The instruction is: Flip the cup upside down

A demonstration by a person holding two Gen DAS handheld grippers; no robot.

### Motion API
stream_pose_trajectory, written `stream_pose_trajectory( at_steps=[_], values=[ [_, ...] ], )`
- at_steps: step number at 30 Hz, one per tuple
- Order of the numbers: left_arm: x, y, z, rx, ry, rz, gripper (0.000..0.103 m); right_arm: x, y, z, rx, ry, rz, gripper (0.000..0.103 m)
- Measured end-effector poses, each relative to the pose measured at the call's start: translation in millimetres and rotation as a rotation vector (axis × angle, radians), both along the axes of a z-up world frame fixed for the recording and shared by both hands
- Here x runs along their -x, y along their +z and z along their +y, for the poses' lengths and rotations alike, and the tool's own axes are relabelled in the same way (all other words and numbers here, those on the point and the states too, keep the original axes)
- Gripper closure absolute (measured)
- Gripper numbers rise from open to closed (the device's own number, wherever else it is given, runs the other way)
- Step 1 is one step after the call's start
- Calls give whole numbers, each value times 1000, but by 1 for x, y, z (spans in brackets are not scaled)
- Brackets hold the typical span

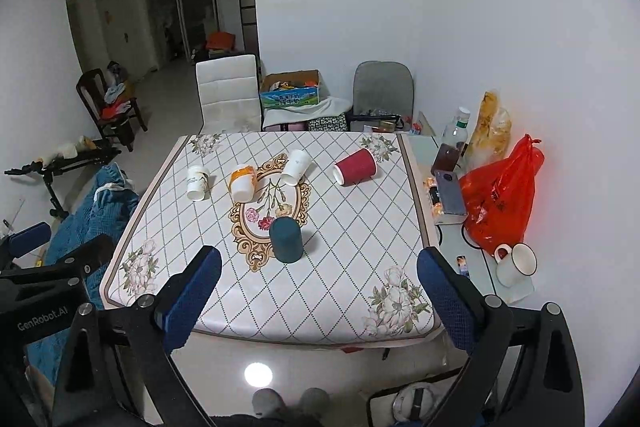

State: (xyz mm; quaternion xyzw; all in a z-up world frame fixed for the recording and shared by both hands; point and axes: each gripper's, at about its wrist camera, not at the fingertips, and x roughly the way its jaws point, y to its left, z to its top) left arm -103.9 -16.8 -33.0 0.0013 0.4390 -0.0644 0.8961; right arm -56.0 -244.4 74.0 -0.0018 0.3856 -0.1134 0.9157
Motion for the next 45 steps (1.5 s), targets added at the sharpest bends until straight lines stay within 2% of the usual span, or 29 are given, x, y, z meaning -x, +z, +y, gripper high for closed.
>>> stream_pose_trajectory(
  at_steps=[45],
  values=[
    [13, 12, -15, -17, 16, -17, 1, 7, -4, -19, -41, 36, 6, 3]
  ],
)
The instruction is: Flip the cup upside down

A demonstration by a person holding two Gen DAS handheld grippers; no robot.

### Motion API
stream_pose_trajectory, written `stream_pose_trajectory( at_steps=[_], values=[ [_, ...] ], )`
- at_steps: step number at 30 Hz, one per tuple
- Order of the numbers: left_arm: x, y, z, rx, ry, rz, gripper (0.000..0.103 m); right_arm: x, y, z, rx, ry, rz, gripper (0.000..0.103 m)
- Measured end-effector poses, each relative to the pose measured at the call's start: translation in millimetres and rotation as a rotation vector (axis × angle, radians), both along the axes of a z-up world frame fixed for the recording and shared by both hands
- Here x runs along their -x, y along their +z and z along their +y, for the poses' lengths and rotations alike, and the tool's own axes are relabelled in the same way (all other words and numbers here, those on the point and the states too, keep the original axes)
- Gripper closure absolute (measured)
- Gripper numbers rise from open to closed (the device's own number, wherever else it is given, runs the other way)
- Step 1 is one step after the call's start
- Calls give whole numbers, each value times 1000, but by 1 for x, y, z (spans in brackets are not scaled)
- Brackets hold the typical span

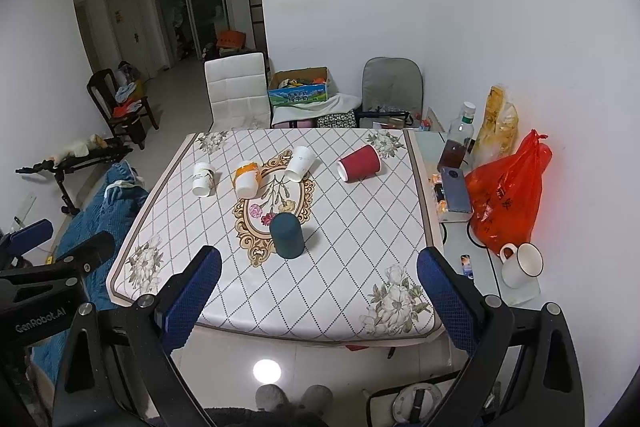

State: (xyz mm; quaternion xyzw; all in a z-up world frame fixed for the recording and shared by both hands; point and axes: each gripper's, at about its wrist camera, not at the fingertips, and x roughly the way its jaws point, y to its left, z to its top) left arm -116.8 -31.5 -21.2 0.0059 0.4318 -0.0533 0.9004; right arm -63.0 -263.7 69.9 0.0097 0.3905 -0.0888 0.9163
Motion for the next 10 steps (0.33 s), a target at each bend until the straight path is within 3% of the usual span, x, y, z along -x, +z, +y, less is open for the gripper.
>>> stream_pose_trajectory(
  at_steps=[10],
  values=[
    [8, 0, -4, -5, 9, -1, 1, 2, 0, 2, 0, 8, 2, 3]
  ],
)
